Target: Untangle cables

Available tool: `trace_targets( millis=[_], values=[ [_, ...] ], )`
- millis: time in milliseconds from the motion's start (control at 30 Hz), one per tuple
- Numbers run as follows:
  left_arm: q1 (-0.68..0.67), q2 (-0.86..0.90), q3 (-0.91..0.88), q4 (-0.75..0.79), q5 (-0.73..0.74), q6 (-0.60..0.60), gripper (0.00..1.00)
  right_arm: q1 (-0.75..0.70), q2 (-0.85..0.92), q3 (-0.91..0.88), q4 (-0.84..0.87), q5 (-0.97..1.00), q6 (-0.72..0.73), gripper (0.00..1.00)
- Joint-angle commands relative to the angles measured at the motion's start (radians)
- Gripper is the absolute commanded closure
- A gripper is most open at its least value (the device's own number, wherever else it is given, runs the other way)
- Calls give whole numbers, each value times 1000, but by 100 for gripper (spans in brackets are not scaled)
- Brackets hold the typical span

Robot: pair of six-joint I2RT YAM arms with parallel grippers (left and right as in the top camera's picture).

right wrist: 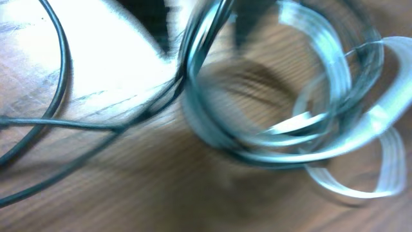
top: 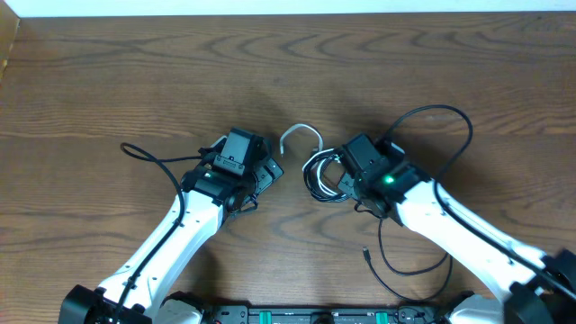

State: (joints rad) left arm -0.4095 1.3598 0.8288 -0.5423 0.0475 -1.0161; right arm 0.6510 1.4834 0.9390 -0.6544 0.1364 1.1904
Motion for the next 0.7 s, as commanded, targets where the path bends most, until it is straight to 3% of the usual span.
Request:
trace_targets(
  millis=[0, 33, 133, 267, 367, 500, 667],
  values=[
    [-3, -1, 5, -6, -2, 13, 3, -2, -40, 13, 1, -7, -72, 41],
    [-3, -1, 5, -8, -2, 13, 3, -2, -42, 13, 7, -7, -103, 34],
    [-3, -1, 5, -11, 10, 13, 3, -2, -39, 13, 10, -7, -169, 2],
    [-7, -1, 5, -8, 78, 23, 2, -2, -37, 13, 6, -3, -217, 1],
    [-48, -1, 5, 18, 92, 109, 3, -2, -36, 13, -34, 60, -216, 1],
    [-155, -1, 5, 51, 82, 168, 12, -31, -36, 13, -186, 180, -34, 1],
    [-309, 6, 5, 119, -66, 154, 13, -154, -45, 13, -401, 240, 107, 1]
  ],
)
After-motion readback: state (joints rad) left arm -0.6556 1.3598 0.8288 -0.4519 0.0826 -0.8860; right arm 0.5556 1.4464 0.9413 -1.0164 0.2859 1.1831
